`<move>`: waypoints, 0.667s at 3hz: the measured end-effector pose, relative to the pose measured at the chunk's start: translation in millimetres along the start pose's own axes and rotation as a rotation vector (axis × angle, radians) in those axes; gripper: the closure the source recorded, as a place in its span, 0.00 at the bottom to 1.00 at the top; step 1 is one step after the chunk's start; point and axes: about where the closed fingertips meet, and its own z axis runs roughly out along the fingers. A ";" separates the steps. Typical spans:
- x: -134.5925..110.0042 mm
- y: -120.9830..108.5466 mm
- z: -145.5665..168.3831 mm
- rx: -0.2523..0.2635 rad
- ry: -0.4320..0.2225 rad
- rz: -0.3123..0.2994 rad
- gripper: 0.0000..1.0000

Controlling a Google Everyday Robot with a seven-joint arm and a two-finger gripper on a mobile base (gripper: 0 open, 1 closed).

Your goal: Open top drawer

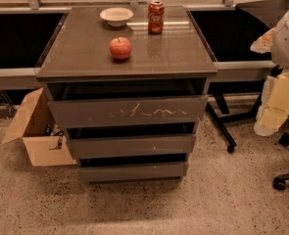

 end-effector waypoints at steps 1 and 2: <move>-1.3 0.0 1.9 0.000 -0.004 -0.002 0.00; -9.5 0.2 14.2 -0.003 -0.031 -0.018 0.00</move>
Offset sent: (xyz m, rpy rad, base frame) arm 0.0129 0.0213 -0.0289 0.0495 0.0031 0.0533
